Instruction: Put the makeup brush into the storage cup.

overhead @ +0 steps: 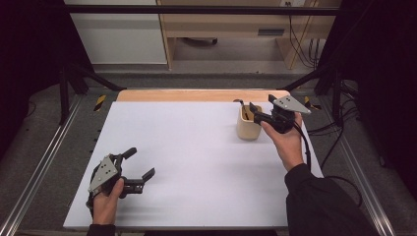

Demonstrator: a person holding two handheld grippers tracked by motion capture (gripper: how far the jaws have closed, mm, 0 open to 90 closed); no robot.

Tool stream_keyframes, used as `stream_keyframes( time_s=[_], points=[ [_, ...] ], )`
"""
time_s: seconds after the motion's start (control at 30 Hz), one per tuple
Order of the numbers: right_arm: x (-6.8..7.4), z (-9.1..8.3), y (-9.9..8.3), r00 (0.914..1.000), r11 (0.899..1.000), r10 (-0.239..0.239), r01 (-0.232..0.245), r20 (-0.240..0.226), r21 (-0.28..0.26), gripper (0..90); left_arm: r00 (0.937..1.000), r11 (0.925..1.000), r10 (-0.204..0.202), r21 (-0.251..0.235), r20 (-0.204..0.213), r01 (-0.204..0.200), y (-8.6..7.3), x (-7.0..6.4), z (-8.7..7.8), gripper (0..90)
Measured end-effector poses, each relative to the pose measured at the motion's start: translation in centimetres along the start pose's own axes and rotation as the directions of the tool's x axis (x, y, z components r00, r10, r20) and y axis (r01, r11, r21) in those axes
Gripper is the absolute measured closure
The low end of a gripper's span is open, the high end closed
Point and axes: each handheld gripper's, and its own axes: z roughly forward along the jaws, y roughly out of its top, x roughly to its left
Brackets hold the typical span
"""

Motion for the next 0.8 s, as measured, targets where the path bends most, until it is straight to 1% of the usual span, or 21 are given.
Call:
stream_keyframes(
  time_s=[0.07,0.17,0.27,0.57,0.8],
  points=[
    [0.10,-0.08,-0.01,0.9998,1.000,-0.004,0.004,0.020,-0.003,19.3,1.0000,1.0000,0.000,0.000,0.000,0.000,0.00,-0.01,0.00,3.0],
    [0.21,-0.25,-0.04,0.9997,1.000,-0.001,0.001,0.023,-0.003,17.7,1.0000,1.0000,0.003,0.005,0.002,-0.003,0.00,-0.01,0.00,3.0],
    [0.27,-0.34,-0.15,0.9995,1.000,-0.008,0.008,0.030,-0.002,15.4,1.0000,1.0000,0.000,0.003,0.002,0.000,-0.02,-0.04,0.05,3.0],
    [0.39,-0.62,-0.13,0.9999,1.000,0.010,-0.010,0.012,0.006,11.3,1.0000,1.0000,0.003,0.006,0.002,-0.003,-0.01,0.00,0.00,3.0],
    [0.52,-1.00,-0.13,0.9999,1.000,0.015,-0.015,-0.001,0.005,9.5,1.0000,1.0000,0.001,0.003,0.001,-0.001,-0.01,0.01,-0.02,3.0]
  ],
)
